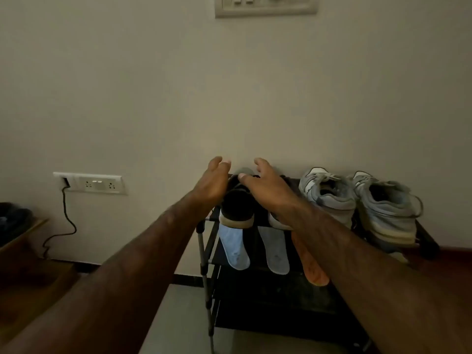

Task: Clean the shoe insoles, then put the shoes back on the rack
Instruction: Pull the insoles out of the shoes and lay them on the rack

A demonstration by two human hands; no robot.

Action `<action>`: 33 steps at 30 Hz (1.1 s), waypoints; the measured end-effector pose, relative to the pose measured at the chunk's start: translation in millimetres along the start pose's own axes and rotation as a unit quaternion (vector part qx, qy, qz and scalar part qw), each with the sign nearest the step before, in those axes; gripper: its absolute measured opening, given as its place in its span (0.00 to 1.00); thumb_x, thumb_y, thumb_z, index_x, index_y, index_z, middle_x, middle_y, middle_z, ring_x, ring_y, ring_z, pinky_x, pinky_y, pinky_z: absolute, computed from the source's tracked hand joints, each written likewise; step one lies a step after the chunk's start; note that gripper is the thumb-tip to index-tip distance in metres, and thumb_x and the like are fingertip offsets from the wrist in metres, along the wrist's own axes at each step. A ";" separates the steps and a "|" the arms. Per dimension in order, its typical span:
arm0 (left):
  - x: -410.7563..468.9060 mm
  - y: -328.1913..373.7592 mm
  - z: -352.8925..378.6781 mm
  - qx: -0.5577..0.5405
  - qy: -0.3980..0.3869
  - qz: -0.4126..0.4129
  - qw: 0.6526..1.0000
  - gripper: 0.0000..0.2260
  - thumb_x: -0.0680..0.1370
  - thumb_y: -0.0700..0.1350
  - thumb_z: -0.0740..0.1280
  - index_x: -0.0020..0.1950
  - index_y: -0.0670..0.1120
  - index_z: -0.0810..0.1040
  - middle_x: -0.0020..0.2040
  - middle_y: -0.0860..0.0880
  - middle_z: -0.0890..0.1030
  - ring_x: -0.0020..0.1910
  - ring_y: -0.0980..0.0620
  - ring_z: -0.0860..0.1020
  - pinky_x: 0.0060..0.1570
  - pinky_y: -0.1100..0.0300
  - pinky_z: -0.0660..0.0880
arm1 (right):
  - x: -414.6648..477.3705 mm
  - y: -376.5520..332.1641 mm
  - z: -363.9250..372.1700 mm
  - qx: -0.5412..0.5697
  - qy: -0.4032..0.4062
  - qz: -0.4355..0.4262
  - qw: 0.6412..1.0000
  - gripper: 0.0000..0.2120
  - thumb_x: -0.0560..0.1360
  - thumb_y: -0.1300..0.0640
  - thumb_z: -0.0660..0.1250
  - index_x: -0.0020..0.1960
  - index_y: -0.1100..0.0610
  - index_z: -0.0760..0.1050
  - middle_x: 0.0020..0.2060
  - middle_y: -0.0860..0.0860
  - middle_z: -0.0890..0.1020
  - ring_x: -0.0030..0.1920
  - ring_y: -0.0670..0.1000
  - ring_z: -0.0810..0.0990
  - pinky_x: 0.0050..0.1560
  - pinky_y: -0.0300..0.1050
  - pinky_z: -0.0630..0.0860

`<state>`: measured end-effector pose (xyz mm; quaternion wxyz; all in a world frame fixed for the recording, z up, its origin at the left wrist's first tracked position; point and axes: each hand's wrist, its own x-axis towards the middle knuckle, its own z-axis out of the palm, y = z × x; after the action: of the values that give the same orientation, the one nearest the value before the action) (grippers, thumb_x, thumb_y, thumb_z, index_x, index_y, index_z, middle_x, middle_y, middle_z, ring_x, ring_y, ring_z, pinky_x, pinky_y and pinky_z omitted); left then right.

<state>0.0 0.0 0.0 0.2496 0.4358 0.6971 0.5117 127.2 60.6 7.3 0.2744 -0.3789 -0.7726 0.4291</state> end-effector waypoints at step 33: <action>-189.3 -48.7 19.7 -0.084 0.037 -0.077 0.993 0.13 0.79 0.40 0.68 0.63 0.49 0.75 0.53 0.49 0.84 0.49 0.53 0.85 0.45 0.61 0.81 | -146.7 59.0 49.4 0.202 0.003 0.103 0.974 0.23 0.80 0.62 0.66 0.72 0.45 0.68 0.57 0.47 0.80 0.53 0.45 0.80 0.49 0.43 0.79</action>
<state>92.3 -158.3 -70.8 0.2981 0.3395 0.6920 0.5631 193.3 -62.0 -82.4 0.3019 -0.3950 -0.6261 0.6008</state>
